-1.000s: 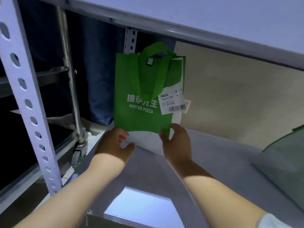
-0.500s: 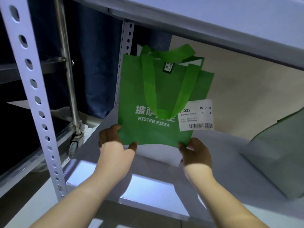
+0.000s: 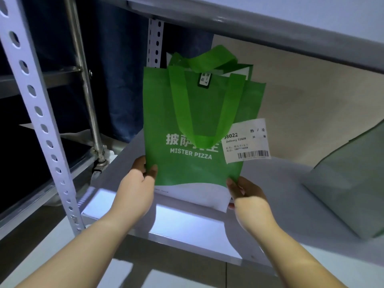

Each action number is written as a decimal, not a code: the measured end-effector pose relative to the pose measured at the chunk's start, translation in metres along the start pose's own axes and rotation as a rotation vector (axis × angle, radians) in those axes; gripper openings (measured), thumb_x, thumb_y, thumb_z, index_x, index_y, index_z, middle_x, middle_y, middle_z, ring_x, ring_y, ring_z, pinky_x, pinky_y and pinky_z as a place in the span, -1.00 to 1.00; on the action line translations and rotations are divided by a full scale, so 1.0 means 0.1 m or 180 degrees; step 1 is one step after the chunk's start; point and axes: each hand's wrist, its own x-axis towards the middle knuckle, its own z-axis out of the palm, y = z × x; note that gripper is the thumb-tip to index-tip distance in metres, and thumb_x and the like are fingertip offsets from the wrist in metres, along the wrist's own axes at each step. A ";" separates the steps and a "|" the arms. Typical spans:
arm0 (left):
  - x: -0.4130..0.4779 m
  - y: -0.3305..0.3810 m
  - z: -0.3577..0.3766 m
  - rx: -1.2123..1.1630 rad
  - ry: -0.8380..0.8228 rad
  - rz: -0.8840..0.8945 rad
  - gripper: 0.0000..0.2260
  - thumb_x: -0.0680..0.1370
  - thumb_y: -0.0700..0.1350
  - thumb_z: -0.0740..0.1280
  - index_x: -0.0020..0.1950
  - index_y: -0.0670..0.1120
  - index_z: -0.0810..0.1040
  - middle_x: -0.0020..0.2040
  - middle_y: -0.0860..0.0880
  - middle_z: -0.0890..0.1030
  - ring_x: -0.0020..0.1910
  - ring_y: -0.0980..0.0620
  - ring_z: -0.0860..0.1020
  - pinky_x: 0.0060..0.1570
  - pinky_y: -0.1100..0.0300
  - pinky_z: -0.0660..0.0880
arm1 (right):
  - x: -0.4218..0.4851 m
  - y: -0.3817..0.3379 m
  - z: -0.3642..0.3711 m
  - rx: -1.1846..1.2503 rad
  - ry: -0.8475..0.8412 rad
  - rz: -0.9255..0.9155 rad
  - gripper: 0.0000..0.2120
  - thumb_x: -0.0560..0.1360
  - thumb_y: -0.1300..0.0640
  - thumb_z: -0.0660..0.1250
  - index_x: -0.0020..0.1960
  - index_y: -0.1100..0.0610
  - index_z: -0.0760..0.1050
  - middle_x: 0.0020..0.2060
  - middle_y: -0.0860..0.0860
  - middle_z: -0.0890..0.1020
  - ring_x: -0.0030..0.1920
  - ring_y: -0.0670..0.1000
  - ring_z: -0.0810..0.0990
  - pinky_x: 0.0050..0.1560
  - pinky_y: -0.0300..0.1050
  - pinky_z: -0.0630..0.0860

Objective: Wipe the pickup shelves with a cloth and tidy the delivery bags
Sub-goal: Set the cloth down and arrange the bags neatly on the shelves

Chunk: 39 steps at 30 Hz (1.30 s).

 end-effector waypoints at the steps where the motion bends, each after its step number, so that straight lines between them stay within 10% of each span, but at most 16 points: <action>1: 0.02 0.01 0.00 0.0001 -0.0018 -0.0032 -0.83 0.61 -0.06 0.15 0.20 0.04 0.38 -0.06 0.09 0.53 -0.13 0.01 0.47 -0.20 0.16 0.32 | 0.01 0.00 0.02 -0.0032 -0.0014 -0.0020 -0.88 0.56 0.07 0.26 -0.14 -0.09 0.48 -0.28 -0.11 0.59 -0.21 0.14 0.59 -0.03 0.27 0.55; 6: 0.04 0.03 0.01 -0.0133 -0.0008 -0.0096 -0.77 0.61 -0.09 0.16 0.26 -0.01 0.37 0.01 0.04 0.54 -0.02 -0.03 0.48 -0.05 0.16 0.31 | 0.10 0.01 0.07 -0.0098 -0.0103 -0.0112 -0.77 0.58 0.05 0.22 0.14 0.14 0.54 -0.09 0.05 0.58 -0.02 0.19 0.59 0.08 0.17 0.52; 12: -0.06 0.08 -0.04 -0.0008 0.0120 -0.0079 -0.83 0.55 -0.02 0.26 0.13 0.10 0.39 -0.06 0.11 0.57 -0.09 0.06 0.54 -0.25 0.20 0.38 | 0.07 0.04 -0.06 -0.0385 -0.0338 -0.0244 -0.95 0.57 -0.01 0.23 -0.03 -0.09 0.46 -0.21 -0.09 0.58 -0.26 -0.06 0.53 -0.30 -0.22 0.41; 17: -0.31 0.23 -0.11 0.0315 0.0470 -0.0434 -0.66 0.50 0.04 0.32 0.18 -0.08 0.36 0.16 -0.05 0.45 0.04 -0.01 0.43 -0.03 0.10 0.33 | -0.07 -0.03 -0.33 -0.0154 -0.0423 -0.0364 -0.75 0.51 0.08 0.34 0.18 0.04 0.50 -0.01 -0.08 0.60 -0.02 -0.08 0.55 -0.05 -0.24 0.41; 22: -0.77 0.52 0.11 -0.0002 0.0173 -0.0320 -0.88 0.48 -0.07 0.38 -0.06 -0.05 0.50 -0.07 -0.03 0.58 -0.26 0.23 0.53 -0.33 0.45 0.38 | -0.22 0.05 -0.90 -0.0282 -0.0537 -0.0539 -0.89 0.48 0.05 0.36 0.01 -0.06 0.56 -0.11 -0.21 0.63 -0.08 -0.23 0.58 -0.22 -0.49 0.42; 27: -1.04 0.92 0.73 -0.0075 -0.0781 -0.0251 -0.93 0.46 -0.09 0.41 -0.22 -0.03 0.56 -0.25 -0.06 0.62 -0.25 0.00 0.54 -0.16 0.10 0.47 | -0.35 0.33 -1.61 -0.0238 -0.0274 -0.0570 -0.87 0.47 -0.04 0.35 -0.17 -0.01 0.59 -0.28 -0.09 0.65 -0.25 -0.11 0.59 -0.31 -0.29 0.52; 39: -1.43 2.01 2.57 0.0241 -0.1664 0.0709 -0.92 0.46 0.02 0.38 -0.18 0.07 0.51 -0.24 0.13 0.58 -0.27 0.26 0.51 -0.43 0.48 0.38 | -0.19 0.98 -3.37 -0.0263 0.0992 -0.0223 -0.83 0.46 0.16 0.35 -0.23 -0.09 0.57 -0.30 -0.13 0.68 -0.21 -0.08 0.64 -0.10 0.01 0.60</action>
